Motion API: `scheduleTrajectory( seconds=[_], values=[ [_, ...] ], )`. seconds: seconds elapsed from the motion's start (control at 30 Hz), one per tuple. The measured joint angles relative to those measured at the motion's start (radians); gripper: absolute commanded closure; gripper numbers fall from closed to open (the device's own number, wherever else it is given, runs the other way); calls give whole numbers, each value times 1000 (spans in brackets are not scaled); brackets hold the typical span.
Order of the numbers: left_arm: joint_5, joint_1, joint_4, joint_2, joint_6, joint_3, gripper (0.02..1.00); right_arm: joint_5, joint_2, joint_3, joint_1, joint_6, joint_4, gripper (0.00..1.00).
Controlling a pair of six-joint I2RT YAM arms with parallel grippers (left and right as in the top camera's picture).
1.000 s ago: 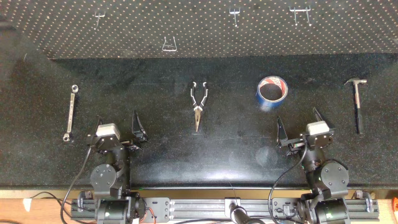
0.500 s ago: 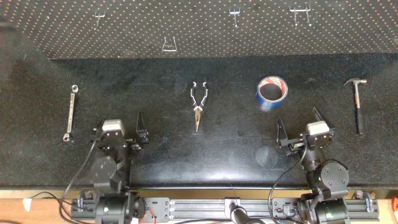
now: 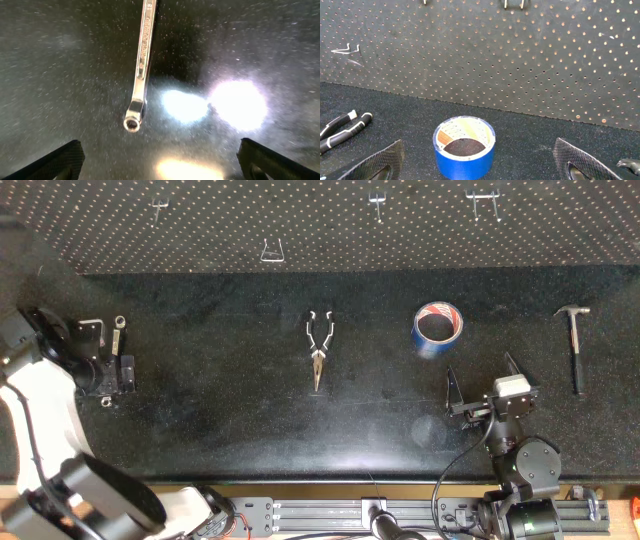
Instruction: Place Tools Onto Pegboard
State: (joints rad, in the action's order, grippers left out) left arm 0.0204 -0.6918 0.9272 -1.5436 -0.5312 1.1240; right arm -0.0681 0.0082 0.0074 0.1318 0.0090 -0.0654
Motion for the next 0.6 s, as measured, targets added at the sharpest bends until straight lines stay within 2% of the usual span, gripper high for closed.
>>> scheduleTrajectory(
  seconds=[0.17,0.3,0.6],
  values=[
    [-48,-5,41,-266,-34,227,25,1,0,0,0,0,0,25],
    [-67,-5,45,-392,-78,268,23,1,0,0,0,0,0,25],
    [-70,-5,13,-454,-142,287,25,1,0,0,0,0,0,25]
  ],
)
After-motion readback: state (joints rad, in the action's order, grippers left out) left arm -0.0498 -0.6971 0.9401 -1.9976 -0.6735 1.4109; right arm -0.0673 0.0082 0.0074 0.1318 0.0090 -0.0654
